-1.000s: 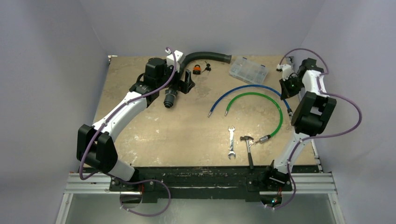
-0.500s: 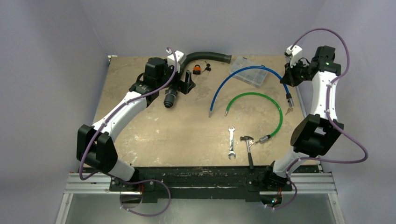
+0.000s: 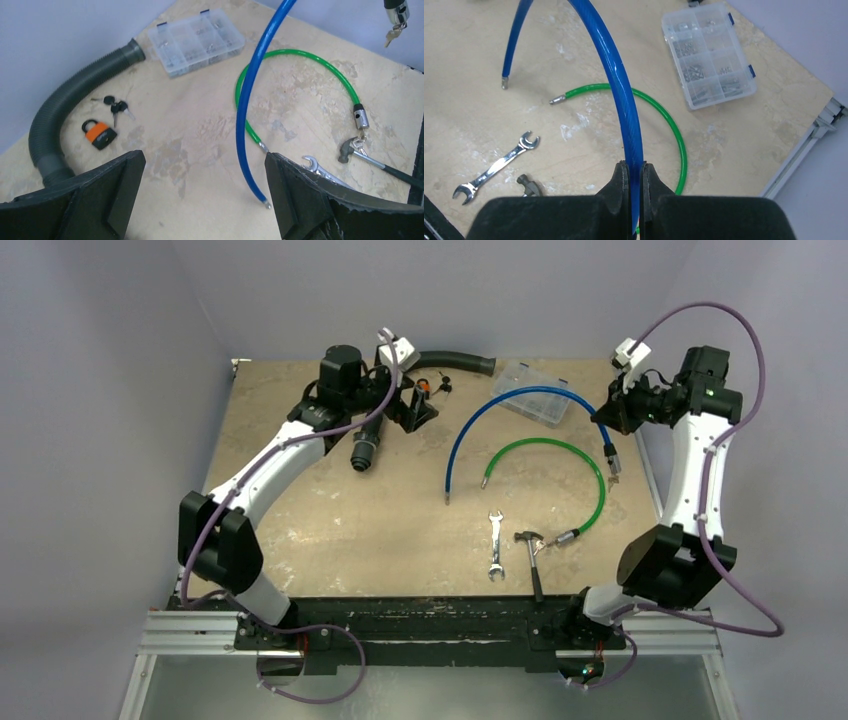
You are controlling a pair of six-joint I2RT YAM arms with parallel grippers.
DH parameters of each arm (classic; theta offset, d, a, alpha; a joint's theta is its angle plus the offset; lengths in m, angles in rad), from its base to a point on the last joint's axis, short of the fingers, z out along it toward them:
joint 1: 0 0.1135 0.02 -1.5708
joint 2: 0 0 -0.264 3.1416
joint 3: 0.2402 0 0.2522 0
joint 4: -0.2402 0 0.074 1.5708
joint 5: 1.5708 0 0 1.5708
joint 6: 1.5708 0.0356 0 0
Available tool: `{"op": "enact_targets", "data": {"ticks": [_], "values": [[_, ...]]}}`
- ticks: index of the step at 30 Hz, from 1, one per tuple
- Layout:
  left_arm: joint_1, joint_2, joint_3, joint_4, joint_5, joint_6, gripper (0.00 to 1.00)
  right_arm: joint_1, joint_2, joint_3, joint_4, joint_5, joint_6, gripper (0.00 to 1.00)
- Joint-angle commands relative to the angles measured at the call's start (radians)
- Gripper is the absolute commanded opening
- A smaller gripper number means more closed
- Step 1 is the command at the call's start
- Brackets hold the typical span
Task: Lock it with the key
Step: Pick up the lock from the center of the board.
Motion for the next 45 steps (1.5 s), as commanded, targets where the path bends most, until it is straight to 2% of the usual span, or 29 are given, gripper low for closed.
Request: {"op": "enact_targets", "data": {"ticks": [1,9,18,20,21,22,24,26,27,28,29,30,32,33,34,38,41,45], "values": [[-0.046,0.082,0.119,0.032,0.044,0.094,0.99,0.003,-0.088,-0.025,-0.017,-0.115,-0.012,0.0],[-0.157,0.235,0.286,0.001,0.02,0.127,1.0,0.057,-0.156,-0.106,0.009,-0.141,-0.002,0.0],[-0.295,0.349,0.455,-0.073,-0.027,0.196,0.97,0.198,-0.208,-0.217,0.173,-0.12,0.135,0.0],[-0.305,0.362,0.462,-0.087,-0.024,0.202,0.88,0.216,-0.212,-0.226,0.206,-0.131,0.166,0.0],[-0.309,0.364,0.462,-0.097,-0.023,0.21,0.77,0.22,-0.213,-0.23,0.213,-0.139,0.176,0.0],[-0.309,0.363,0.457,-0.108,-0.022,0.223,0.71,0.223,-0.213,-0.232,0.216,-0.144,0.179,0.0],[-0.308,0.353,0.435,-0.124,-0.022,0.25,0.47,0.226,-0.211,-0.243,0.218,-0.159,0.186,0.0],[-0.308,0.334,0.403,-0.118,-0.03,0.265,0.11,0.231,-0.205,-0.259,0.21,-0.179,0.187,0.0],[-0.309,0.32,0.38,-0.103,-0.036,0.271,0.0,0.233,-0.202,-0.27,0.203,-0.19,0.185,0.0],[-0.309,0.301,0.353,-0.086,-0.033,0.286,0.0,0.237,-0.195,-0.277,0.188,-0.205,0.178,0.0],[-0.309,0.276,0.32,-0.067,-0.031,0.305,0.0,0.237,-0.186,-0.281,0.163,-0.22,0.166,0.04],[-0.307,0.257,0.293,-0.062,-0.022,0.33,0.0,0.237,-0.175,-0.279,0.132,-0.243,0.164,0.18],[-0.289,0.241,0.291,-0.116,0.043,0.383,0.0,0.233,-0.145,-0.266,0.039,-0.307,0.1,0.6],[-0.264,0.232,0.283,-0.125,0.098,0.394,0.0,0.229,-0.121,-0.256,-0.024,-0.313,0.049,0.73],[-0.242,0.221,0.273,-0.125,0.146,0.395,0.0,0.224,-0.103,-0.252,-0.077,-0.32,0.001,0.8],[-0.171,0.184,0.258,-0.151,0.343,0.417,0.0,0.157,-0.023,-0.25,-0.309,-0.366,-0.228,0.85],[-0.148,0.164,0.264,-0.234,0.416,0.496,0.0,0.113,0.02,-0.269,-0.33,-0.36,-0.249,0.85],[-0.133,0.155,0.262,-0.247,0.467,0.499,0.0,0.111,0.023,-0.33,-0.323,-0.352,-0.305,0.85]]}}
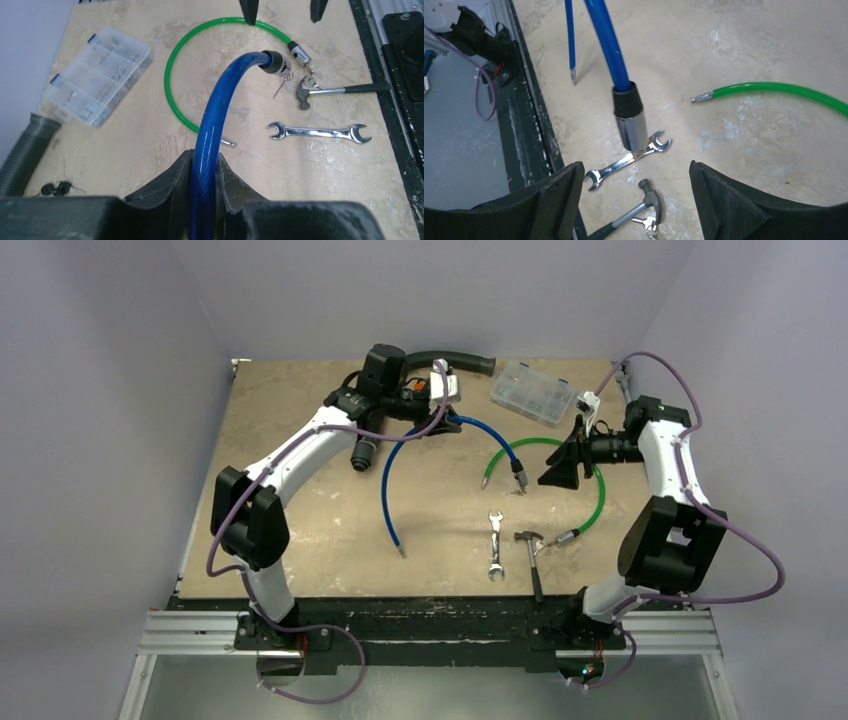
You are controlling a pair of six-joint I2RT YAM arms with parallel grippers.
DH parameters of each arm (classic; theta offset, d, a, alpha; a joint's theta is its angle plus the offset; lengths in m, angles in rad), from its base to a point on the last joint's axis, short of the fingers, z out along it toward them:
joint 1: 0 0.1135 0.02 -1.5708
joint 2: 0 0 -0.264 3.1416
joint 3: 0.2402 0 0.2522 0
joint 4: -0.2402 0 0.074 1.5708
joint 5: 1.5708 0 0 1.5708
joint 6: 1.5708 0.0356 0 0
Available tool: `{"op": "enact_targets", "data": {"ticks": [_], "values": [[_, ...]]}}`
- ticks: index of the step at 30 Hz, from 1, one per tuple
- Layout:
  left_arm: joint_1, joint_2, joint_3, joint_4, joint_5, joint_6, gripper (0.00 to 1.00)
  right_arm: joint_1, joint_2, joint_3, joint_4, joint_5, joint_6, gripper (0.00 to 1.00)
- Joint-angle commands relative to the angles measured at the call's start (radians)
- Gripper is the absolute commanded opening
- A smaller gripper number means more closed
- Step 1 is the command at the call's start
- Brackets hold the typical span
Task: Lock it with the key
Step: Pick up the lock from the center of the board, then lock the lock.
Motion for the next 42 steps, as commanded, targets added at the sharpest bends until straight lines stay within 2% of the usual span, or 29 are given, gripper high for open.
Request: {"op": "enact_targets", "data": {"ticks": [1,6,15,22,25,28,29,33,35,36,37,38,39,42], "values": [[-0.007,-0.08,0.015,-0.004,0.177,0.058,0.0,0.0,-0.018,-0.037,-0.085,-0.042,-0.122,0.85],[-0.008,-0.081,0.012,-0.012,0.219,0.05,0.0,0.025,-0.041,-0.037,-0.09,-0.07,-0.128,0.91],[-0.034,-0.074,0.022,-0.11,0.21,0.155,0.0,0.204,-0.109,-0.025,-0.087,-0.073,-0.092,0.93],[-0.04,-0.068,0.04,-0.126,0.227,0.167,0.0,0.247,-0.055,-0.015,-0.086,-0.095,-0.072,0.79],[-0.042,-0.065,0.047,-0.126,0.23,0.165,0.0,0.255,-0.028,-0.027,-0.086,-0.119,-0.063,0.69],[-0.042,-0.063,0.047,-0.126,0.226,0.164,0.0,0.255,-0.019,-0.041,-0.085,-0.132,-0.065,0.53],[-0.042,-0.063,0.045,-0.126,0.222,0.164,0.0,0.255,-0.02,-0.046,-0.084,-0.131,-0.067,0.45],[-0.04,-0.067,0.036,-0.108,0.194,0.138,0.0,0.255,-0.028,-0.052,-0.08,-0.109,-0.069,0.0],[-0.036,-0.069,0.024,-0.06,0.162,0.083,0.0,0.255,-0.036,-0.05,-0.08,-0.104,-0.069,0.0],[-0.029,-0.072,0.01,-0.019,0.147,0.03,0.02,0.255,-0.043,-0.05,-0.079,-0.11,-0.072,0.0],[-0.02,-0.077,-0.005,0.041,0.131,-0.043,0.16,0.255,-0.055,-0.051,-0.073,-0.12,-0.07,0.0],[-0.007,-0.083,-0.024,0.107,0.113,-0.108,0.36,0.255,-0.066,-0.053,-0.052,-0.129,-0.034,0.0],[0.008,-0.092,-0.056,0.152,0.093,-0.159,0.5,0.255,-0.079,-0.058,0.001,-0.136,0.012,0.0],[0.047,-0.146,-0.144,0.242,-0.022,-0.253,0.68,0.255,-0.148,-0.102,0.208,-0.133,0.216,0.0]]}}
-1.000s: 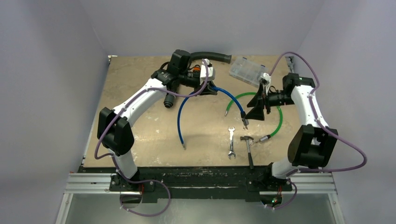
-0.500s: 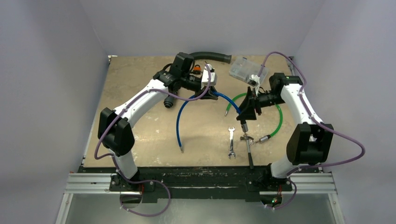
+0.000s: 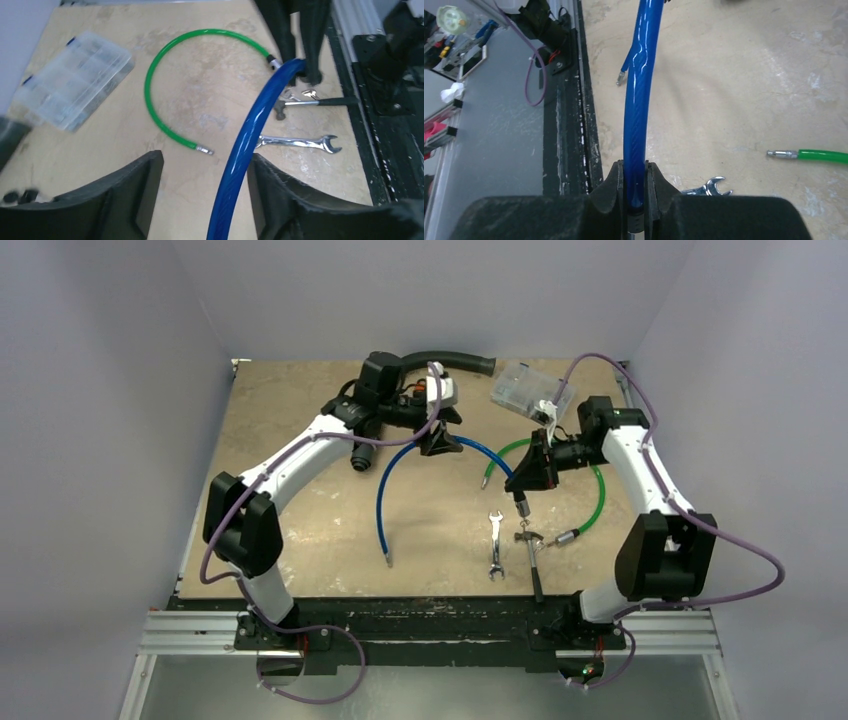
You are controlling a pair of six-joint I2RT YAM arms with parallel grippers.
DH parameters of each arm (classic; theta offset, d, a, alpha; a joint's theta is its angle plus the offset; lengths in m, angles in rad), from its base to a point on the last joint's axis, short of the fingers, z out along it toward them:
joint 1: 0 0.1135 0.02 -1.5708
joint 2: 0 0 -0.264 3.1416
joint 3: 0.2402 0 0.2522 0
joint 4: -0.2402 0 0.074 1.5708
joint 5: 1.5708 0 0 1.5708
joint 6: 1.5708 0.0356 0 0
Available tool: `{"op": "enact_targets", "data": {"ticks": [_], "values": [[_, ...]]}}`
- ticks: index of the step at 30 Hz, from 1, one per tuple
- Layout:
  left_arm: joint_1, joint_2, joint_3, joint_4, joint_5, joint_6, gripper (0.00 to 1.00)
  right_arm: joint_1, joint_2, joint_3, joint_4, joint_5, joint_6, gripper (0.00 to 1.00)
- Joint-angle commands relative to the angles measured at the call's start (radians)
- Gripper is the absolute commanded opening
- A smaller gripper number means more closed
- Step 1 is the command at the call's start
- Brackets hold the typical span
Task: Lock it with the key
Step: Lock the lock.
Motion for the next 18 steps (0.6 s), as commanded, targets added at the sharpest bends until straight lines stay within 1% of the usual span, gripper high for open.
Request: {"op": "enact_targets", "data": {"ticks": [1,2,3,4,6,8,10,12,18], "values": [[0.074,-0.109,-0.104,0.206,-0.161,-0.209,0.75,0.004,-0.138,-0.062,0.309,-0.029,0.301,0.0],[0.086,-0.127,-0.13,0.208,-0.193,-0.231,0.84,0.004,-0.172,-0.087,0.407,-0.004,0.378,0.0],[0.103,-0.149,-0.159,0.21,-0.213,-0.251,0.89,0.004,-0.201,-0.111,0.502,0.025,0.452,0.0],[0.12,-0.174,-0.195,0.21,-0.229,-0.265,0.91,0.004,-0.228,-0.131,0.584,0.043,0.512,0.0],[0.16,-0.241,-0.285,0.249,-0.276,-0.33,0.92,0.004,-0.262,-0.158,0.688,0.056,0.598,0.0],[0.197,-0.293,-0.377,0.276,-0.326,-0.402,0.92,0.004,-0.275,-0.162,0.718,0.072,0.624,0.0],[0.217,-0.334,-0.462,0.317,-0.371,-0.42,0.91,0.004,-0.282,-0.16,0.742,0.068,0.64,0.0],[0.222,-0.36,-0.527,0.312,-0.375,-0.42,0.9,0.004,-0.283,-0.144,0.741,0.067,0.636,0.0],[0.222,-0.389,-0.691,0.328,-0.388,-0.527,0.88,0.004,-0.294,-0.094,0.717,0.057,0.63,0.0]]}}
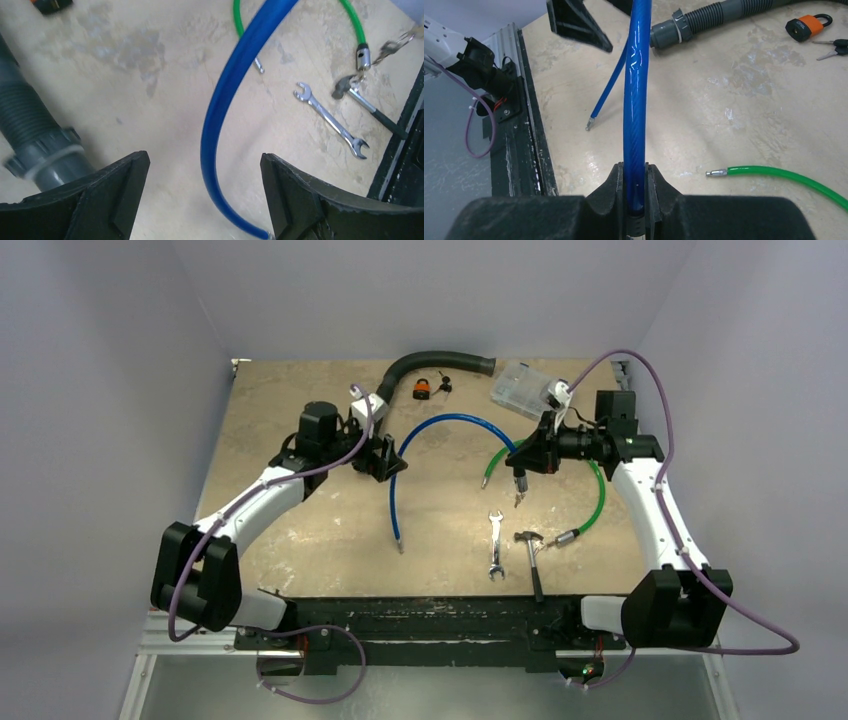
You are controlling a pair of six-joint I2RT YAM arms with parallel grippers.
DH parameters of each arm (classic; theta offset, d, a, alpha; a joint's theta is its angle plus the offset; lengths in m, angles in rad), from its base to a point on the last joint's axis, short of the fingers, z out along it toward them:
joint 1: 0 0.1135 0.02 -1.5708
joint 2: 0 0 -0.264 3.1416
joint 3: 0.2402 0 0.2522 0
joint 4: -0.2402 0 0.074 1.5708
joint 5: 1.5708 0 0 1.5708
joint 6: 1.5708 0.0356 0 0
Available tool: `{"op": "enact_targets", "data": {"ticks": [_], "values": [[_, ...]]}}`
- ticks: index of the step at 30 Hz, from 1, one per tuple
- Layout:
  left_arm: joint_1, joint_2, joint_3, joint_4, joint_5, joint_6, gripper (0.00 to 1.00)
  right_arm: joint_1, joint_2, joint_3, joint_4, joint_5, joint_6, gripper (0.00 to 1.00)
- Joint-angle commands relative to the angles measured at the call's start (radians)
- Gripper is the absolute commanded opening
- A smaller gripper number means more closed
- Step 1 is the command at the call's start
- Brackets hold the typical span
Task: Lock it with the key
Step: Lock the lock.
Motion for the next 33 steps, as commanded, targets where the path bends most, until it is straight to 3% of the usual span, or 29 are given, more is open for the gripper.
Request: {"op": "enact_targets", "data": {"ticks": [1,7,13,22,25,29,33], "values": [[-0.002,-0.033,-0.115,0.06,-0.035,-0.122,0.88,0.004,-0.036,0.066,0.076,-0.026,0.046,0.0],[-0.002,-0.046,-0.226,0.141,-0.108,-0.264,0.8,0.004,-0.055,0.065,0.144,-0.017,0.115,0.0],[-0.007,0.01,-0.243,0.155,-0.11,-0.359,0.69,0.004,-0.057,0.064,0.182,-0.011,0.155,0.0],[-0.062,0.086,-0.243,0.261,-0.135,-0.435,0.59,0.003,-0.044,0.063,0.221,-0.018,0.198,0.0],[-0.062,0.106,-0.249,0.302,-0.147,-0.48,0.45,0.004,-0.051,0.053,0.249,-0.017,0.23,0.0],[-0.062,0.14,-0.252,0.397,-0.1,-0.605,0.03,0.004,-0.082,-0.02,0.408,0.001,0.371,0.0],[-0.053,0.126,-0.187,0.44,-0.109,-0.702,0.0,0.004,-0.086,-0.089,0.572,0.109,0.559,0.0]]}}
